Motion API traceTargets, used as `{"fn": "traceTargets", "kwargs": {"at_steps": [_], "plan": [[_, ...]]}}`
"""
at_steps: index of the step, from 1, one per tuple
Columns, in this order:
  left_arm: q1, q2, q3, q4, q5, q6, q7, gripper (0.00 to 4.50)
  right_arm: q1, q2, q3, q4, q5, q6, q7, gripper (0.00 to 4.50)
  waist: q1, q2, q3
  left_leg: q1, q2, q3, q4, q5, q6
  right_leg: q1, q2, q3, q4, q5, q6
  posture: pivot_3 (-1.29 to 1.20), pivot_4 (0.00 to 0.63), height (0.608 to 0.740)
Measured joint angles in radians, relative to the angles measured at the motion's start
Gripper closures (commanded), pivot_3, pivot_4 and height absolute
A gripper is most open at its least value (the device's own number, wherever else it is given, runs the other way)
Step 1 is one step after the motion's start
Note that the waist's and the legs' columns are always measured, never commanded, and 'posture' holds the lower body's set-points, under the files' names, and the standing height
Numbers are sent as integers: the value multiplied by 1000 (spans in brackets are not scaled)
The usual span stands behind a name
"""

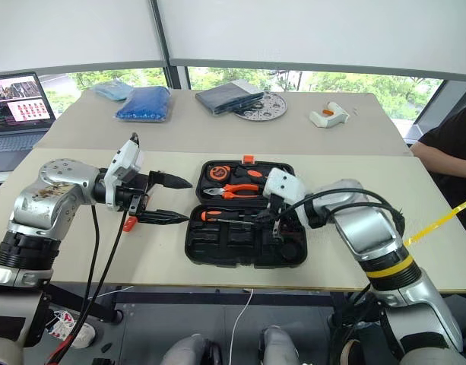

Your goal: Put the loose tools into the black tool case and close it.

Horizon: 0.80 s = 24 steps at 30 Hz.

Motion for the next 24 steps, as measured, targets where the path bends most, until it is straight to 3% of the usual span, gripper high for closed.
{"fn": "traceTargets", "kwargs": {"at_steps": [8,15,19,24], "plan": [[-2,-12,-7,11,18,-17,-8,0,26,15,66,30,-91,-128,-48,4458,-3,-6,-4,7,1,0,0,0,-1,6,0,0,1,-2,-1,0,150,718],[20,-3,2,8,19,-15,9,0,98,67,-48,-40,14,-75,-65,4458,-1,-7,-4,8,1,-1,-1,0,-1,6,-3,0,2,-2,-3,0,150,718],[107,21,53,-19,16,19,71,0,90,158,-296,-166,217,-21,-129,3329,-5,-7,-4,5,2,-1,-1,0,-1,1,-1,1,5,1,-9,0,150,718],[409,111,268,-124,-21,109,191,0,178,63,-463,-383,409,120,-139,1663,-4,-7,-4,4,2,-2,-5,-1,-1,1,-3,0,1,-1,-11,0,150,718]]}}
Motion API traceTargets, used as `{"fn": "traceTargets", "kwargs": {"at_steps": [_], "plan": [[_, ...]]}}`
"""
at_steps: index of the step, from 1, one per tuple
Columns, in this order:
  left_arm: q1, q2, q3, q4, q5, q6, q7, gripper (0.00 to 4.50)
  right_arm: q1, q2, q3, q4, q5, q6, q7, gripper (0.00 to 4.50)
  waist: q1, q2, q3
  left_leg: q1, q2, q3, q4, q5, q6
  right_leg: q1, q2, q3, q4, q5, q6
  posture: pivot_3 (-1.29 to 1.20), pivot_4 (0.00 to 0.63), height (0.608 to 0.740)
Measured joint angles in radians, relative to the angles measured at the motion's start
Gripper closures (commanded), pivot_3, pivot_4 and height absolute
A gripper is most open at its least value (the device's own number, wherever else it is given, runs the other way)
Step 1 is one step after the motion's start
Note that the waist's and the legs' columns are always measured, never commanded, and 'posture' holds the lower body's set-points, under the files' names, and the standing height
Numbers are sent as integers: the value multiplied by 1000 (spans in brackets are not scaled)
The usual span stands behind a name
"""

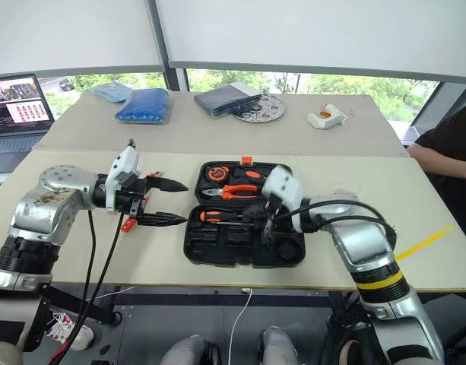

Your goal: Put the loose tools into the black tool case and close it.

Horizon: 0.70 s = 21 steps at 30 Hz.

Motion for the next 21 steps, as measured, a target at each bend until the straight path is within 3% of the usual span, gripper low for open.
{"fn": "traceTargets", "kwargs": {"at_steps": [2,5,8,14,17,21], "plan": [[112,22,86,-16,-1,23,39,0,56,-45,-15,-45,42,23,12,874,2,0,0,-1,0,0,0,0,0,0,0,-1,0,-1,0,0,150,718],[236,38,213,-33,-2,38,96,0,86,-76,-20,-76,72,33,6,35,5,0,0,-1,0,0,0,-2,-3,-1,-4,0,-1,-5,6,0,150,718],[313,39,328,-56,-23,82,163,0,112,-87,-16,-84,79,30,-17,35,13,-1,0,0,0,-2,0,-6,-10,0,-8,0,0,-4,6,0,150,718],[338,46,316,-90,-25,131,231,0,121,-89,34,-84,77,-7,-44,35,27,-1,0,-1,0,-2,0,-6,-10,-1,-9,-1,0,-4,5,0,150,718],[229,54,240,-90,-15,198,299,0,122,-92,50,-84,77,-12,-58,35,35,-1,0,-3,-1,-2,0,-6,-10,-1,-7,-1,0,-3,5,0,150,718],[-43,3,75,-127,-1,437,470,0,131,-93,61,-94,78,-22,-83,35,39,-3,0,-2,-2,0,0,-3,-6,1,0,-1,-1,-2,7,0,150,718]]}}
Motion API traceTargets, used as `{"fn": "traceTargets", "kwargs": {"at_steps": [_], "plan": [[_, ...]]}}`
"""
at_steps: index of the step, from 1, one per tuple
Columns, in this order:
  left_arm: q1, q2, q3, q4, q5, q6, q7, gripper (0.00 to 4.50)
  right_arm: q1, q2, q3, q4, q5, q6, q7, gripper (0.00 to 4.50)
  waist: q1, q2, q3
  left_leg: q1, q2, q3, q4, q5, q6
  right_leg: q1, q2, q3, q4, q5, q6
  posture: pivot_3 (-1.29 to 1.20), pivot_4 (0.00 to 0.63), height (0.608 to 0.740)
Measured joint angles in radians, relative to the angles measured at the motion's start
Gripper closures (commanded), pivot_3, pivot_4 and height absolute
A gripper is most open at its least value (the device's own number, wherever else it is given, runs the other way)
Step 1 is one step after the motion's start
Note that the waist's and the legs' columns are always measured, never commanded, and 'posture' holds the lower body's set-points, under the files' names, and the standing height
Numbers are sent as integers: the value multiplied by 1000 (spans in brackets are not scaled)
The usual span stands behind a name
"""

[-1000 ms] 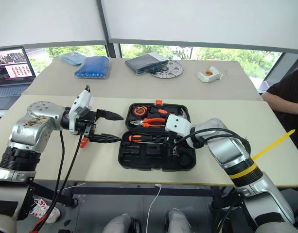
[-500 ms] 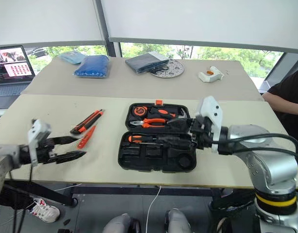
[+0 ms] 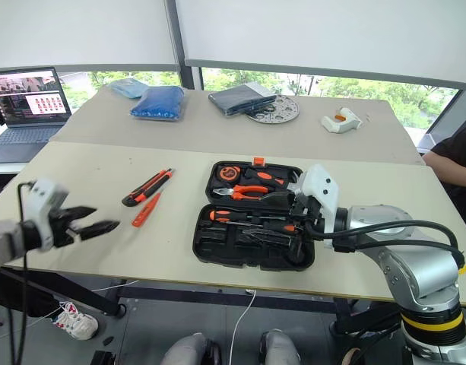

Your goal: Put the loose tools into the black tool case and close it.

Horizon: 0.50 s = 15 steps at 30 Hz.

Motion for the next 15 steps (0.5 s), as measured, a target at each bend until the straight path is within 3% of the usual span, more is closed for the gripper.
{"fn": "traceTargets", "kwargs": {"at_steps": [7,15], "plan": [[-98,-51,-137,-15,4,177,107,0,56,-3,8,-23,1,-6,-39,35,-29,-1,0,2,2,0,-1,3,4,0,3,1,1,-2,-2,0,150,718],[-153,-86,-202,31,58,219,213,0,64,-17,-9,-37,14,-6,-69,35,-23,-1,0,3,2,0,-1,3,4,0,1,2,1,-2,-2,0,150,718]]}}
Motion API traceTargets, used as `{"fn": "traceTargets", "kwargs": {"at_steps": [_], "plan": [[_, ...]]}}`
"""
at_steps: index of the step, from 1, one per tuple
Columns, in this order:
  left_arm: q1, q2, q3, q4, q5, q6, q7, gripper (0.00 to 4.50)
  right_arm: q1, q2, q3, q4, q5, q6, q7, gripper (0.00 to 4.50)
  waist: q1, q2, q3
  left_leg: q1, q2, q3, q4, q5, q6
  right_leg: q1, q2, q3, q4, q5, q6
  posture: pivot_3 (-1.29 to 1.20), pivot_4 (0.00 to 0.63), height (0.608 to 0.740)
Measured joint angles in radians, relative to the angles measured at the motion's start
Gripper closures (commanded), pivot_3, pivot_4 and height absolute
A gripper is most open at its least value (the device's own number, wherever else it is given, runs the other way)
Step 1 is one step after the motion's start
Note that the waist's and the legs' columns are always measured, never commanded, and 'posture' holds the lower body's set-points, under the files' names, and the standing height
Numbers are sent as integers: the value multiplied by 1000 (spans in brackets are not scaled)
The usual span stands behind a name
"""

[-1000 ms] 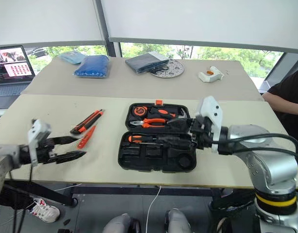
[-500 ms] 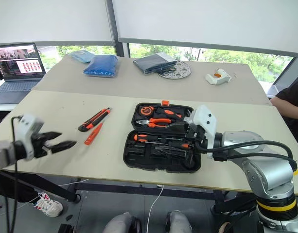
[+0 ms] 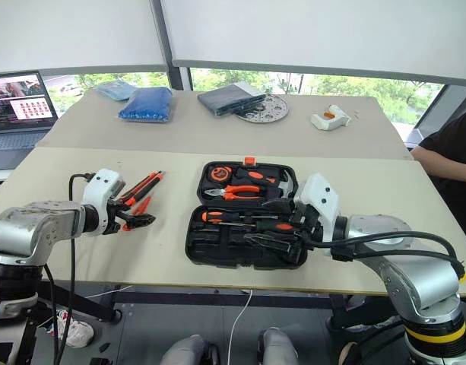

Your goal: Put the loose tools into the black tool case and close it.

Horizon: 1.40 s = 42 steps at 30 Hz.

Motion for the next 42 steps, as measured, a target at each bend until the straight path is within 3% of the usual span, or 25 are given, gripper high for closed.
{"fn": "traceTargets", "kwargs": {"at_steps": [6,9,17,18,25,30,31,35,42], "plan": [[-14,-18,-22,65,20,-13,13,0,16,-6,-4,-1,6,0,-14,35,10,0,0,0,0,0,0,0,0,0,-1,0,0,0,0,0,150,718],[-50,-45,-41,128,40,-49,13,877,15,-10,-5,-3,6,-1,-14,0,16,0,0,1,0,0,0,0,0,1,-1,0,0,0,0,0,150,718],[-119,-93,-56,271,91,-140,9,3897,14,-26,-1,-34,11,-13,6,0,35,0,0,5,0,-1,0,-5,-6,6,-3,0,0,0,0,0,150,718],[-123,-93,-59,277,93,-147,2,4037,14,-26,-1,-38,12,-13,8,0,36,0,0,5,0,-1,0,-5,-6,6,-3,0,0,0,0,0,150,718],[-81,-13,-122,285,112,-343,-176,4044,54,-85,-3,-65,80,2,34,0,36,-1,0,3,1,-2,0,-3,-4,5,-5,0,-2,0,-1,0,150,718],[-62,103,-134,213,53,-606,-541,4044,130,-161,-44,-100,117,6,74,0,32,-2,1,-4,1,-2,1,-2,-2,-2,-4,-2,-2,2,-8,0,150,718],[-109,98,-138,221,25,-653,-644,4044,159,-171,-59,-109,120,3,75,0,39,-3,1,-5,1,-2,2,-2,-1,-2,-3,-3,-2,-1,-3,0,150,718],[-221,74,-178,241,13,-724,-801,4044,212,-172,-74,-131,125,0,72,0,41,-3,1,-6,0,-2,3,-1,2,-1,-1,-3,-2,0,0,0,150,718],[-336,-81,-419,398,169,-929,-994,4044,282,-163,-94,-175,126,-6,27,0,36,-3,1,-5,0,-2,4,-2,4,-1,2,-2,-2,0,1,0,150,718]]}}
